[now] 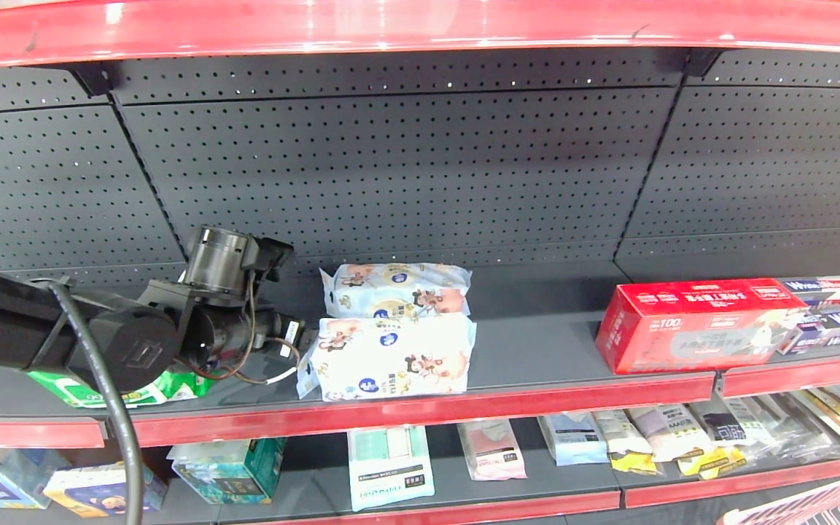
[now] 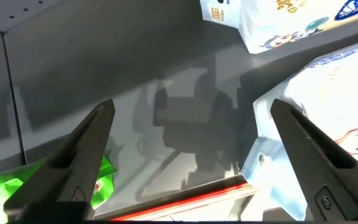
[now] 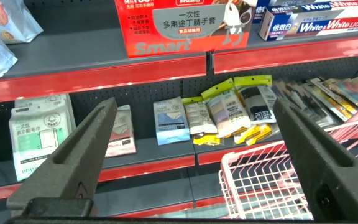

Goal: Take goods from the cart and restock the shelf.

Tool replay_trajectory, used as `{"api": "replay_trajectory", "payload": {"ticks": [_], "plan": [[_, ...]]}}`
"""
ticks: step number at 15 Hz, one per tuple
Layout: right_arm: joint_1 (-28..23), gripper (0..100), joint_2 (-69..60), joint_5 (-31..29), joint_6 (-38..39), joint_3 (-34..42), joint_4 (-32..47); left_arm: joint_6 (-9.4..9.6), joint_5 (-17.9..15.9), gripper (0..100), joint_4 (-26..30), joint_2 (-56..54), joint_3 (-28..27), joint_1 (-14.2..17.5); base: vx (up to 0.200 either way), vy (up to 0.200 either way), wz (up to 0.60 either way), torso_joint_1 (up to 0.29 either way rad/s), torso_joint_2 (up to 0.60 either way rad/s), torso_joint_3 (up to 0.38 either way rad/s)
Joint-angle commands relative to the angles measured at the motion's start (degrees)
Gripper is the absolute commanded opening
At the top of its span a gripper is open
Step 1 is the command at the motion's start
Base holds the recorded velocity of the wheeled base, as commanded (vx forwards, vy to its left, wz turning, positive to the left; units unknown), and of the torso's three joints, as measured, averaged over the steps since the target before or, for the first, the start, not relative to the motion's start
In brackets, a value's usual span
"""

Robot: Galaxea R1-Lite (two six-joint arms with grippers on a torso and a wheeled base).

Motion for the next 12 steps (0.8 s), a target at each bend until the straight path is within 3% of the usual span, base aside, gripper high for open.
{"api": "replay_trajectory", "payload": {"ticks": [1,12], "plan": [[-0.01,100,0.09,-0.02,-0.01,0.07,0.00,0.02,0.15,100,-0.02,-0.02,0.00,-0.19,0.000,0.000,0.00,0.000,0.00,0.000],[-0.01,100,0.09,-0.02,-0.01,-0.02,0.00,0.02,0.24,100,0.16,-0.02,-0.35,-0.46,0.000,0.000,0.00,0.000,0.00,0.000]]}}
